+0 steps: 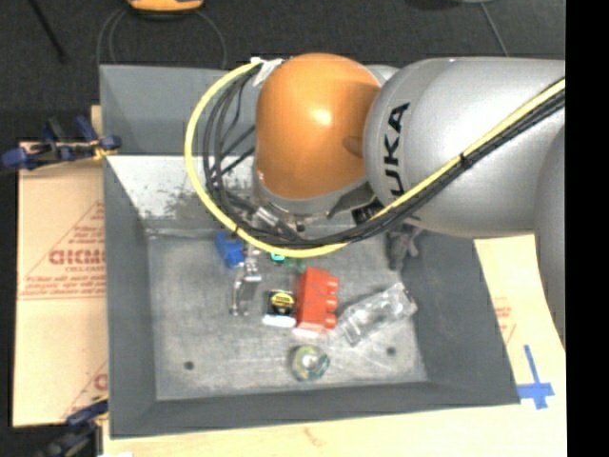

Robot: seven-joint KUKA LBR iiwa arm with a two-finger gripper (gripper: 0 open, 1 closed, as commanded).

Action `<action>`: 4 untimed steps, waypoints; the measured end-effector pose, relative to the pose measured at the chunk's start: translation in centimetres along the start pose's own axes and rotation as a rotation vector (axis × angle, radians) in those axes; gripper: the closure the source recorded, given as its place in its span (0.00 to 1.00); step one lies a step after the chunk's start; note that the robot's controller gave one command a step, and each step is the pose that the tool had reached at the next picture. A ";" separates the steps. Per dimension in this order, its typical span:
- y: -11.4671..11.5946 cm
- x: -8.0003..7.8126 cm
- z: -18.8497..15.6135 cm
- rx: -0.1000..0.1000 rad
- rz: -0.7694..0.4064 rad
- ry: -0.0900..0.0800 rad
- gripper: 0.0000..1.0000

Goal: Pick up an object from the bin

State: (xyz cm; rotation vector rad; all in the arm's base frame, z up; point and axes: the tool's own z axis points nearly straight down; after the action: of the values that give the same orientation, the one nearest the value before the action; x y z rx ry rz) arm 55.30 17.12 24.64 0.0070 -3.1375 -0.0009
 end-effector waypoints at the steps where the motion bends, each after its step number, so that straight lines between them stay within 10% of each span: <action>1: -5.2 -4.0 9.5 0.004 -0.040 -0.002 0.00; 2: -10.1 -1.6 17.4 -0.003 -0.071 -0.014 0.00; 3: -14.7 -2.4 17.2 -0.001 -0.102 -0.019 0.00; 4: -14.6 -2.5 17.0 -0.001 -0.100 -0.017 1.00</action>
Offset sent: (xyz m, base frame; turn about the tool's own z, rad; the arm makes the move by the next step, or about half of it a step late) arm 0.0382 -0.0478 -0.0904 -0.0445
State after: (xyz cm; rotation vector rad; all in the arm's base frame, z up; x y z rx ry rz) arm 57.75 2.56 7.60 0.1647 -3.1505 -0.0032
